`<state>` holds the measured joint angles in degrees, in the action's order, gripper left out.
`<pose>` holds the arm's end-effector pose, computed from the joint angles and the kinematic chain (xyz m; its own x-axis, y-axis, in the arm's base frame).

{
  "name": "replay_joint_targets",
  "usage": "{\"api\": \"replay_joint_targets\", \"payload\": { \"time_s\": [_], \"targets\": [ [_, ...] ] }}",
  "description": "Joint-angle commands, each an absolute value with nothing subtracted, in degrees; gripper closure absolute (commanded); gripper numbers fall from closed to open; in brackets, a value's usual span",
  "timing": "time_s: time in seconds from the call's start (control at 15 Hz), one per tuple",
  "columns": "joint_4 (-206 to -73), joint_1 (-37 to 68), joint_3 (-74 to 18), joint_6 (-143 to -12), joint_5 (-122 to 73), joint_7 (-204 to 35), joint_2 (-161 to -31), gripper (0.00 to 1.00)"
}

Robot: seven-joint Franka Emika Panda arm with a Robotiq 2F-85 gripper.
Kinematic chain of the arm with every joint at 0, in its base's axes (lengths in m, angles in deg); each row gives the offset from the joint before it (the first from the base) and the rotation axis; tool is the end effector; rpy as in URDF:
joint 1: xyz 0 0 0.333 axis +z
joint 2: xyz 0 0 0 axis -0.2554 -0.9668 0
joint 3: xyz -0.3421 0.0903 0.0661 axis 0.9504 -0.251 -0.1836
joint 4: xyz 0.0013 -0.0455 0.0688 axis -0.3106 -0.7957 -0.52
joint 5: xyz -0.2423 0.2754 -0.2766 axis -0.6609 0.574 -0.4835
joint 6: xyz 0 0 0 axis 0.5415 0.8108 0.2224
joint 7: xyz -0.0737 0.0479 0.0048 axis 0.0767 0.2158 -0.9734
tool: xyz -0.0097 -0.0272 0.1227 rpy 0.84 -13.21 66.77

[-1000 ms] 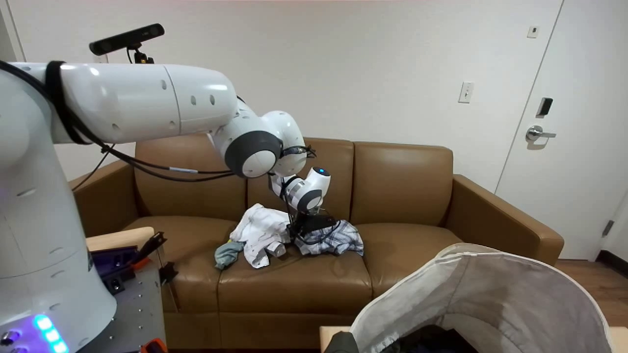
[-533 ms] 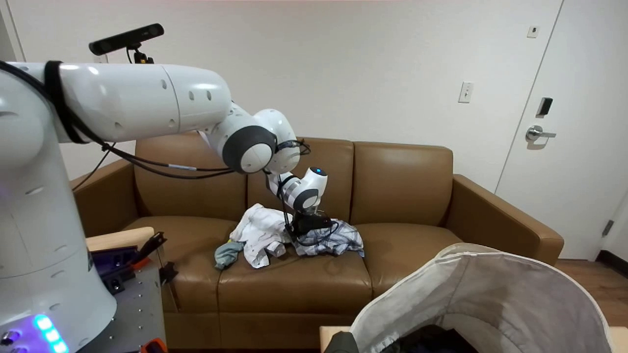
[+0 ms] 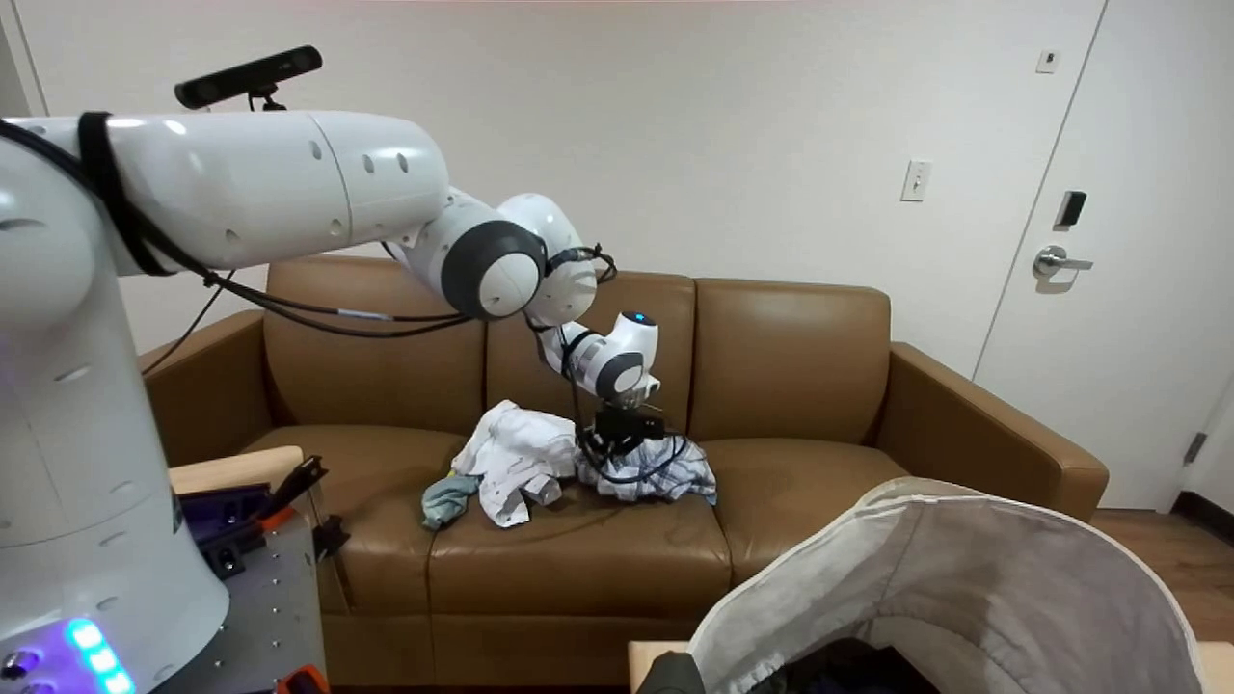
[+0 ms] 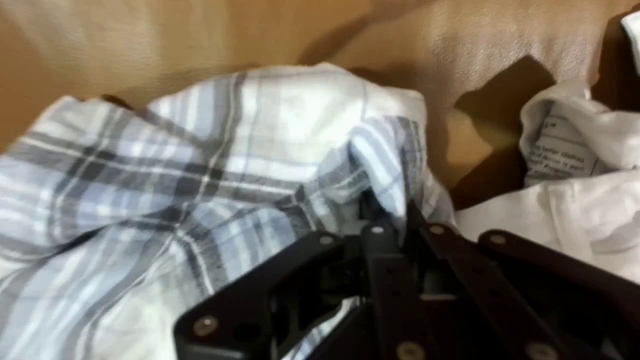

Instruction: Move all the clothes from the couch and put them in the carrier bag

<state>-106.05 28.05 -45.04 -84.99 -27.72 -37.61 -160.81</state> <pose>0.7576 0.3089 -0.1006 0.4725 0.8702 0.1395 0.8813 -0.4646 -0.0869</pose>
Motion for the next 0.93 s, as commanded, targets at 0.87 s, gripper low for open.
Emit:
{"api": "replay_joint_targets", "payload": {
  "time_s": [0.87],
  "targets": [
    [-129.1,35.2,-32.9,-95.9,-34.9,-66.1,-132.4,0.91]
  ]
}}
